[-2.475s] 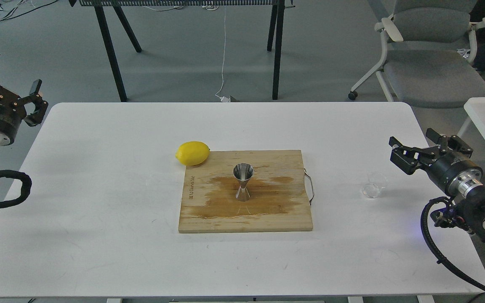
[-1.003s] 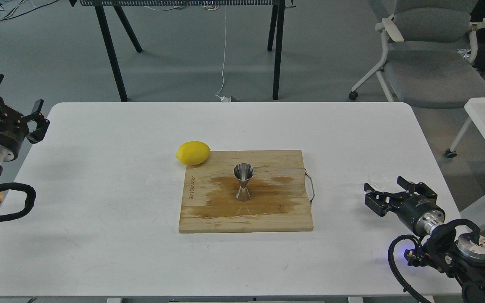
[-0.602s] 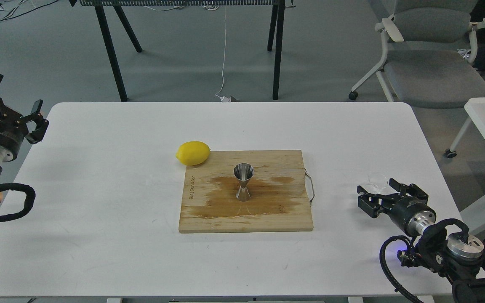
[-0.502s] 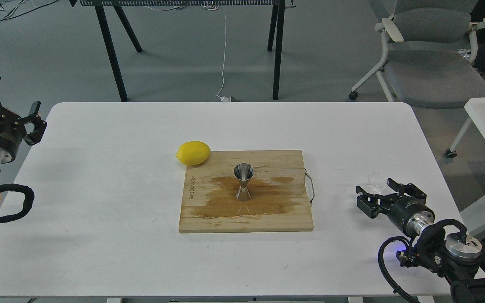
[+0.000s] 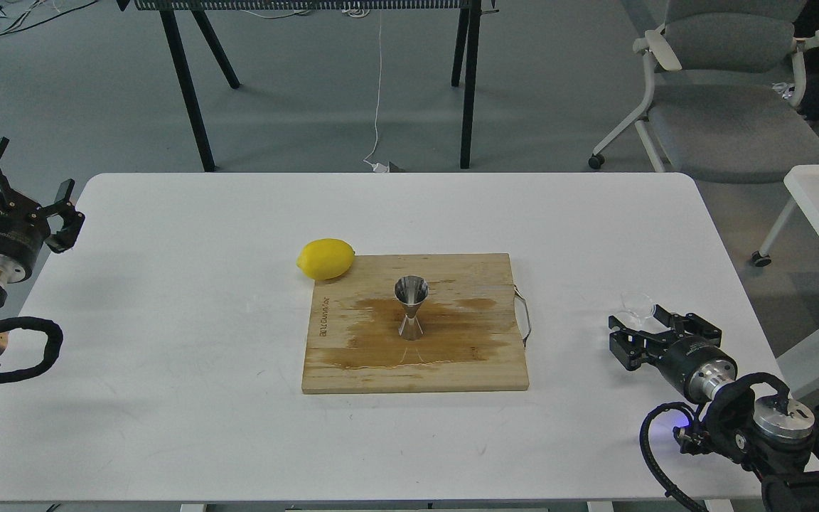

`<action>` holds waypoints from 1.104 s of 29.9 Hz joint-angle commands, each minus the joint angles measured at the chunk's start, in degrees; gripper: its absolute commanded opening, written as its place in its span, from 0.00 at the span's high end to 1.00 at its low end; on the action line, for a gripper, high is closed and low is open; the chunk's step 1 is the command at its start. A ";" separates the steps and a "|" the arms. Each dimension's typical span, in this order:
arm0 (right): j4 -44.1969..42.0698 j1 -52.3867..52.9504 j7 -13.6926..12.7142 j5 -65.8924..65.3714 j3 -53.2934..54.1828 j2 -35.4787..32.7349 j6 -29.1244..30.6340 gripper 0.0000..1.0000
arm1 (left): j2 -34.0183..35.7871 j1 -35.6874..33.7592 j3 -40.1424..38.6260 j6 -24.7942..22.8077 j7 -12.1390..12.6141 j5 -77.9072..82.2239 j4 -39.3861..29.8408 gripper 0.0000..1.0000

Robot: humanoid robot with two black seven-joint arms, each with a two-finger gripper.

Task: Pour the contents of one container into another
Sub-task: 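Move the right gripper down to the small clear glass and grasp it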

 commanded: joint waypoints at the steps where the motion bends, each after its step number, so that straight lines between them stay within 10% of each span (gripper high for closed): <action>1: -0.21 0.02 0.00 0.01 0.01 0.09 0.07 0.24 | 0.00 0.01 0.00 0.00 0.00 -0.02 0.08 0.08; 33: -0.30 0.63 -0.27 -1.22 -0.16 0.71 2.44 0.55 | -0.61 0.36 0.00 0.00 0.00 -0.02 3.33 0.08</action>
